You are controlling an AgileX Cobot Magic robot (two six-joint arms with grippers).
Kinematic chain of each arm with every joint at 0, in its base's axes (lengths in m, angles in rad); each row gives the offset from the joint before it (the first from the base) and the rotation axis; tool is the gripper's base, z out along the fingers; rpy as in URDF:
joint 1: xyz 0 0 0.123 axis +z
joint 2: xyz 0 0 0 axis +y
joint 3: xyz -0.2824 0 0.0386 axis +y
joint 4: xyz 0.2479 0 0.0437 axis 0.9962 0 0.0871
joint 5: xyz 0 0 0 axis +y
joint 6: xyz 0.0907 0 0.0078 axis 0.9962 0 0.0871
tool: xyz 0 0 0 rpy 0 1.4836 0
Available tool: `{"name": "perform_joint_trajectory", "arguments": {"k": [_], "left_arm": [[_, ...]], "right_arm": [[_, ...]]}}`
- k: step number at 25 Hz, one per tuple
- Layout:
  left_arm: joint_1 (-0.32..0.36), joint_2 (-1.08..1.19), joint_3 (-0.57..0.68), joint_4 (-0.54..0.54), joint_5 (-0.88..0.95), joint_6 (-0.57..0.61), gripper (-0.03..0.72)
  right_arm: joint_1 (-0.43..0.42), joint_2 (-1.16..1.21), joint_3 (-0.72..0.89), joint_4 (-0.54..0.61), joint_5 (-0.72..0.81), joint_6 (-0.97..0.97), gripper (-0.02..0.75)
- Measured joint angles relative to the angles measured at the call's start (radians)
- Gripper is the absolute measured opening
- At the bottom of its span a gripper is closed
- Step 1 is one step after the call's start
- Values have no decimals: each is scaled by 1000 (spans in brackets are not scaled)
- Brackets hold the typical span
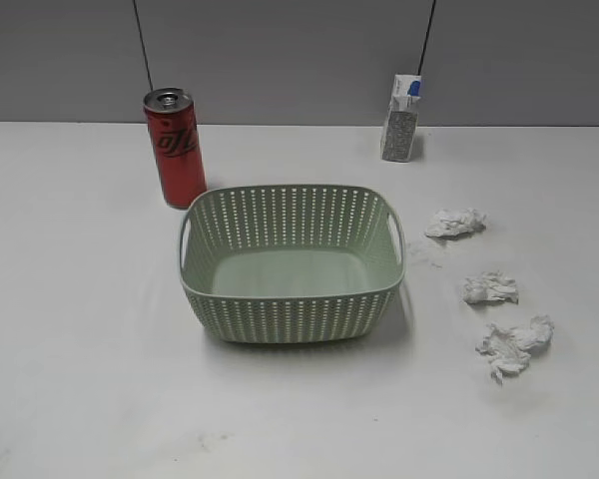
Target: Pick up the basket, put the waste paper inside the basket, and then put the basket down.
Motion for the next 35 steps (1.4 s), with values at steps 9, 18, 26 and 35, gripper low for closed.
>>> {"name": "perform_joint_trajectory", "arguments": {"k": [9,18,26,35], "left_arm": [[0,0,0,0,0,0,483],[0,0,0,0,0,0,483],[0,0,0,0,0,0,483],[0,0,0,0,0,0,483]], "right_arm": [[0,0,0,0,0,0,591],[0,0,0,0,0,0,591],[0,0,0,0,0,0,591],[0,1,0,0,0,0,591]]}}
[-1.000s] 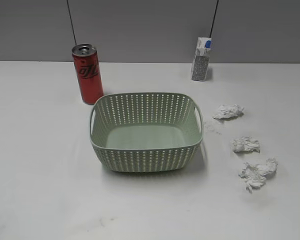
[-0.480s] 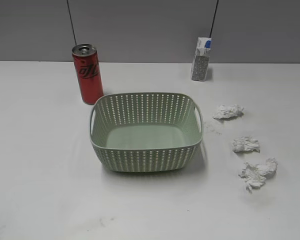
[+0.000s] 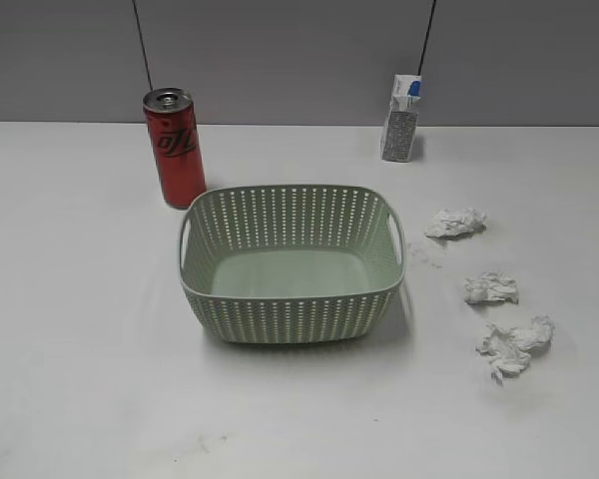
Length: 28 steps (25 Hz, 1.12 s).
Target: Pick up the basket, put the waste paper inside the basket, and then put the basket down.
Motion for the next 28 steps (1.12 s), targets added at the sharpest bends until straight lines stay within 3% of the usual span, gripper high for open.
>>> {"name": "perform_joint_trajectory", "arguments": {"k": [19,28], "left_arm": [[0,0,0,0,0,0,483],[0,0,0,-1,-7,0,483]], "right_arm": [[0,393,-31,26,-57,-21,591],[0,304,-30,51,-44,-22,591]]}}
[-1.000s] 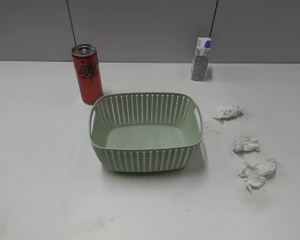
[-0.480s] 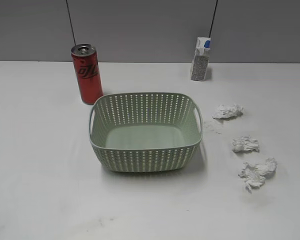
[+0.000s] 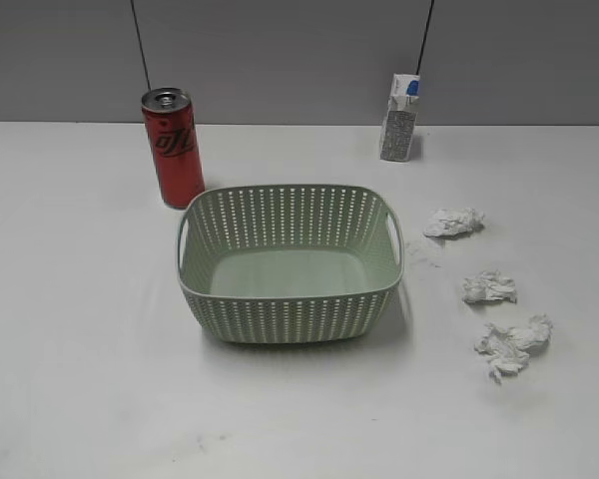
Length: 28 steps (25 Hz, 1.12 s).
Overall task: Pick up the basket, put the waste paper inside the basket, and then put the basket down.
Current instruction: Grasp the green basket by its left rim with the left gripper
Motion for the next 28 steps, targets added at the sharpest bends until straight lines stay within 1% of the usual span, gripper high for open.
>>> {"name": "perform_joint_trajectory", "arguments": {"k": [4,7,11,16,19,22,26,28], "left_arm": [[0,19,0,-26,-5,0,483],[0,106,-24,-73,-27,9,483],[0,282,-115,-136,-78,58,483],[-6,551,-261,-176,-97,72,483],[-43,722,-341,-179,-106,77,483],[-101,886,-411,-180,-108,84,483],[-202,1116,-525,-180,-112,86,483],[-264,1246,-594,-180,-115,79,483]], "right_arm": [[0,-147,28,1,36,0,590],[0,-250,29,1,37,0,590],[0,-302,30,1,41,0,590],[0,-305,30,1,43,1,590],[0,-305,30,1,43,1,590],[0,-305,30,1,43,1,590],[0,-305,30,1,43,1,554],[0,-305,30,1,43,1,532]]}}
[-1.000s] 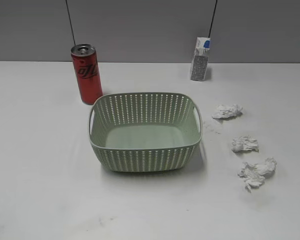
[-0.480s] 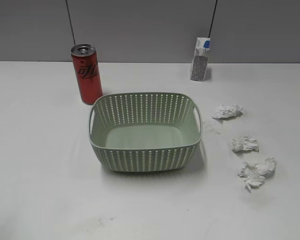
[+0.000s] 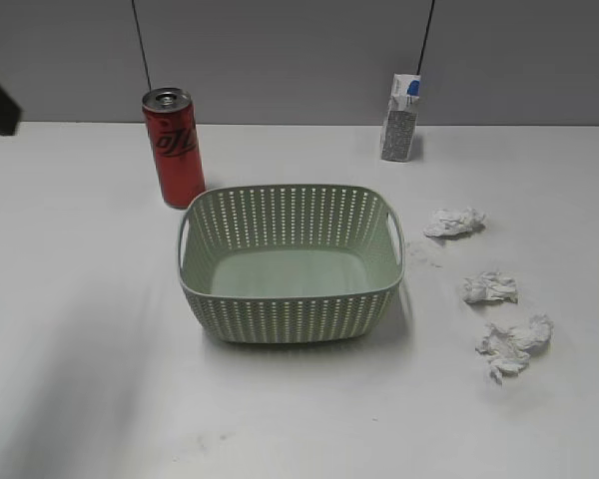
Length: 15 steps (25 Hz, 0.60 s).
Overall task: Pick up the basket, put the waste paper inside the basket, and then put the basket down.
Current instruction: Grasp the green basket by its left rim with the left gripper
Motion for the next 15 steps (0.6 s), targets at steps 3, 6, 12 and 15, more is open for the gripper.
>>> {"name": "perform_joint_trajectory", "arguments": {"k": [3,6,12,15], "left_arm": [[-98,181,-115,21,7,-48,483],[-183,360,-206,84,20,-142,483],[-239,636,-313,82,19,-259,483],[-239,709,-320,79,18,-300,483]], "right_arm": [[0,0,0,0,0,0,508],[0,0,0,0,0,0,503],[0,0,0,0,0,0,557],[0,0,0,0,0,0,573]]}}
